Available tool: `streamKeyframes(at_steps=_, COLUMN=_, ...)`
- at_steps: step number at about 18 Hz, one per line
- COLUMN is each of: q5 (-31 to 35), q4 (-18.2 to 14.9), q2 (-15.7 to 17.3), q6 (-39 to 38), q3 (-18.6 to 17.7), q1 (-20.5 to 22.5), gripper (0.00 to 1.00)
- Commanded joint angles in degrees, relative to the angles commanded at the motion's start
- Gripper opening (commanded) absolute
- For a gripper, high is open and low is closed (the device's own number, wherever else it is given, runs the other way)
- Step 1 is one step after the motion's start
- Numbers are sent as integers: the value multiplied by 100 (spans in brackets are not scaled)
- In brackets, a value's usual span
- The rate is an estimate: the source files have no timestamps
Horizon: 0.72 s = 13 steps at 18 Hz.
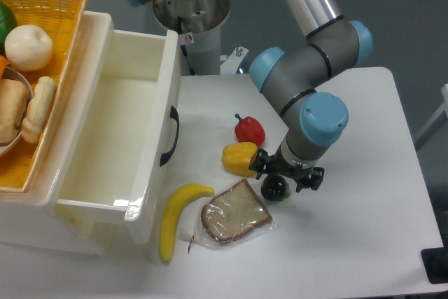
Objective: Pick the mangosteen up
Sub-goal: 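Lower the gripper around the mangosteen and close the fingers on it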
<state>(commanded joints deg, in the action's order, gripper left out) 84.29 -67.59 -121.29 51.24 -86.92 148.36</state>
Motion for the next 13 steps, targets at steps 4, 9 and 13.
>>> streamKeyframes(at_steps=4, q5=0, q4=-9, q2=-106, q6=79, q3=9, q1=0, gripper=100)
streamKeyframes(at_steps=9, q5=0, q4=9, q2=-220, q6=79, q3=0, q1=0, gripper=100)
streamKeyframes(at_steps=13, q5=0, q4=9, q2=-237, q6=123, q3=-26, q1=0, gripper=100)
